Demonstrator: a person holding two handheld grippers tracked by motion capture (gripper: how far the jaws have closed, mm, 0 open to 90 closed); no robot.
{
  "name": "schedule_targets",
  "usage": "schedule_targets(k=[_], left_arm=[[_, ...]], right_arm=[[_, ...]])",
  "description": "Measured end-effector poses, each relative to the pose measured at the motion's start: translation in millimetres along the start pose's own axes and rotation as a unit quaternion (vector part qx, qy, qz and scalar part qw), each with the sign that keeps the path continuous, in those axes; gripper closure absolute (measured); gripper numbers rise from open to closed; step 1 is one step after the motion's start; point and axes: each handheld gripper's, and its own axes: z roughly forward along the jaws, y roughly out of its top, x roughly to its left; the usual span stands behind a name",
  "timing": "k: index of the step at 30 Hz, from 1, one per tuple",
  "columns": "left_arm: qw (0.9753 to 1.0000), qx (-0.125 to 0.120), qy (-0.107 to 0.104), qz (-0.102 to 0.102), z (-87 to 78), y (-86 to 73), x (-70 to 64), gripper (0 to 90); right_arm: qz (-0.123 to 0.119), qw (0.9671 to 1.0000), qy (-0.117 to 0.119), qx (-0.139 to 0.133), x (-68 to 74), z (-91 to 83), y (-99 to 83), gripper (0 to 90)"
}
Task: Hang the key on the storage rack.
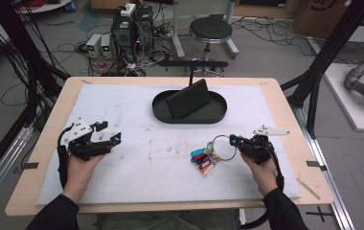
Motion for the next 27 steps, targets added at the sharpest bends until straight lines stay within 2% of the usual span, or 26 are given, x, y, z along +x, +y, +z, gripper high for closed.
schedule_targets(k=[15,21,27], left_arm=[[1.0,0.001,-0.003,0.003,0.3,-0.9,-0.6,28.8],[1.0,0.001,-0.002,0.001,-0.5,-1.3,-0.4,28.8],[1.0,0.0,-0.001,0.0,-1.7,-1.6,0.3,28.8]], right_arm=[[-0.006,0.9998,0.016,0.01,5.9,4.7,1.6,86.5],[-0.016,0.9995,0.025,0.01,9.9,5.8,5.5,87.1],[-0.042,0.9987,0.028,0.008,18.0,7.3,13.5,87.5]])
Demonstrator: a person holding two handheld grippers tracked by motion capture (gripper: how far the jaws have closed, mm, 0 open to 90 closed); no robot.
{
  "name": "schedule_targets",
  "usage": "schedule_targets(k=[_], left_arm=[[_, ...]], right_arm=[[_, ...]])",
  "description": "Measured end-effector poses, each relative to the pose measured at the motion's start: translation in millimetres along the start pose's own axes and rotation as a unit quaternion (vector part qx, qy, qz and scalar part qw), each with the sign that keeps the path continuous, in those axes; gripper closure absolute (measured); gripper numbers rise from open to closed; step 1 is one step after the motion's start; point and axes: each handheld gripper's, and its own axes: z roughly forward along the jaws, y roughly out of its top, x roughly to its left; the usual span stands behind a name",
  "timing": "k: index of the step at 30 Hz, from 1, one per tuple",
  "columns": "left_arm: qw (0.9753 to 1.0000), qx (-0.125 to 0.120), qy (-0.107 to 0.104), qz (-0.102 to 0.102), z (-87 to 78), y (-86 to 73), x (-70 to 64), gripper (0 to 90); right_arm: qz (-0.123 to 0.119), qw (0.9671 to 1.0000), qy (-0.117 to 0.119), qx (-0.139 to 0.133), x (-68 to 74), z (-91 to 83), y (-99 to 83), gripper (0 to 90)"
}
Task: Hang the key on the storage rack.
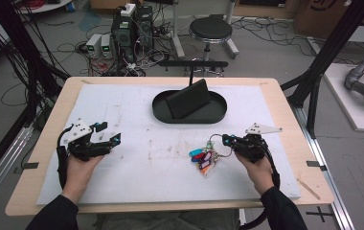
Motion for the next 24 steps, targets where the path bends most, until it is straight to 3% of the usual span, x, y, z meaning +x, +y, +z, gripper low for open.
schedule_targets(k=[12,24], left_arm=[[1.0,-0.001,0.0,-0.002,-1.1,0.1,-0.1,28.7],[1.0,-0.003,-0.009,-0.001,0.7,4.0,0.9,28.8]], right_arm=[[-0.032,0.9994,0.012,0.003,7.3,-3.8,17.6,87.7],[-0.05,0.9978,0.043,0.007,7.4,-6.5,30.2,87.8]])
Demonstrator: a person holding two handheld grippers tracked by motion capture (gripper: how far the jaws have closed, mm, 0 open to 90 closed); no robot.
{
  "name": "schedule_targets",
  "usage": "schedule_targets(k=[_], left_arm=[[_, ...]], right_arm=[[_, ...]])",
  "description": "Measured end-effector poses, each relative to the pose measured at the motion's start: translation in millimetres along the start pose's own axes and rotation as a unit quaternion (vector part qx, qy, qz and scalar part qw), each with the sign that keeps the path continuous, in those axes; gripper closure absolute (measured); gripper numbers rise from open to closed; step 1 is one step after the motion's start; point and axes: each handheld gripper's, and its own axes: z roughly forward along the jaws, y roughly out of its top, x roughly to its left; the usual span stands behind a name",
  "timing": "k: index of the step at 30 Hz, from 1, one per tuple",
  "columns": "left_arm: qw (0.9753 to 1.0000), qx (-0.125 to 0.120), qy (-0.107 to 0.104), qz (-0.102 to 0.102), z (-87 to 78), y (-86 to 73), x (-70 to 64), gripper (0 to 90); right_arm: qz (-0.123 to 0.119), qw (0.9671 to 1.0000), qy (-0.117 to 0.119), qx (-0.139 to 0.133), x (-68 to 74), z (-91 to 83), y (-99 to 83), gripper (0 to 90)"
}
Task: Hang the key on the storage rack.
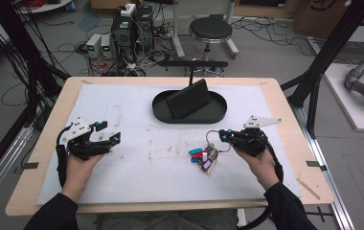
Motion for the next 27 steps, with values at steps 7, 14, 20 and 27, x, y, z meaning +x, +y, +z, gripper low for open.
schedule_targets(k=[7,14,20,27], left_arm=[[0.9989,0.01,-0.003,0.045,8.2,7.9,-8.3,28.7],[0.9986,0.009,-0.001,0.051,12.0,9.2,-8.6,28.8],[0.9985,0.009,-0.003,0.053,10.5,9.7,-10.2,28.8],[0.9984,0.009,-0.006,0.055,9.4,9.1,-12.6,28.8]], right_arm=[[-0.009,0.9998,0.018,-0.009,-5.1,-5.7,11.3,87.8],[-0.013,0.9994,0.03,-0.011,-10.5,-12.5,22.7,87.8],[-0.027,0.9989,0.032,-0.018,-15.2,-22.0,35.6,87.8],[-0.041,0.9981,0.037,-0.026,-22.9,-30.1,56.5,87.8]])
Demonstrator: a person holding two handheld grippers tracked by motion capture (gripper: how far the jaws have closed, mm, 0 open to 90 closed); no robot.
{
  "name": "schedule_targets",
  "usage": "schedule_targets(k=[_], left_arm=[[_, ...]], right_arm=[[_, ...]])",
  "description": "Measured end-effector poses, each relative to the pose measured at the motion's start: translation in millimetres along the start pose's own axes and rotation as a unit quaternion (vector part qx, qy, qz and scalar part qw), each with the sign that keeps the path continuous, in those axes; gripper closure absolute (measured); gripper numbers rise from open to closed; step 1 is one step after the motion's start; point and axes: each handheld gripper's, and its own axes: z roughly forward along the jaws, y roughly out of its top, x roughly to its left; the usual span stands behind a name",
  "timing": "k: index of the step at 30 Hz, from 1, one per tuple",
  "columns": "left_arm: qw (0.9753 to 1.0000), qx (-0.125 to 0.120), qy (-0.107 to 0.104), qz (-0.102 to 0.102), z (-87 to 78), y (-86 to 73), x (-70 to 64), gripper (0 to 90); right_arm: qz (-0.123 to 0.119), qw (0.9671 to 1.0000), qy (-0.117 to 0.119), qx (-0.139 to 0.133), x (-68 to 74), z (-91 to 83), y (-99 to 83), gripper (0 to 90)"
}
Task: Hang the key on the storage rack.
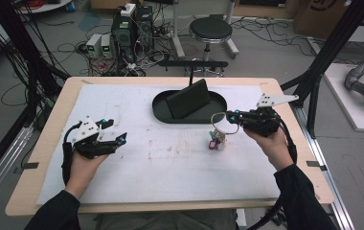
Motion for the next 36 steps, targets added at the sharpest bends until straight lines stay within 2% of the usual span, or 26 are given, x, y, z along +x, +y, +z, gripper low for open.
schedule_targets(k=[12,20,36], left_arm=[[1.0,-0.004,-0.001,-0.001,-6.3,-2.0,0.6,28.8],[1.0,-0.006,-0.005,0.001,-6.2,-2.0,0.5,28.8],[0.9999,-0.008,-0.008,0.0,-4.4,-3.1,1.1,28.8]], right_arm=[[-0.022,0.9996,-0.008,-0.013,-18.9,0.2,32.9,87.8],[-0.022,0.9993,-0.021,-0.023,-35.5,0.5,50.1,87.8],[-0.009,0.9984,-0.046,-0.032,-72.0,18.3,63.5,87.8]])
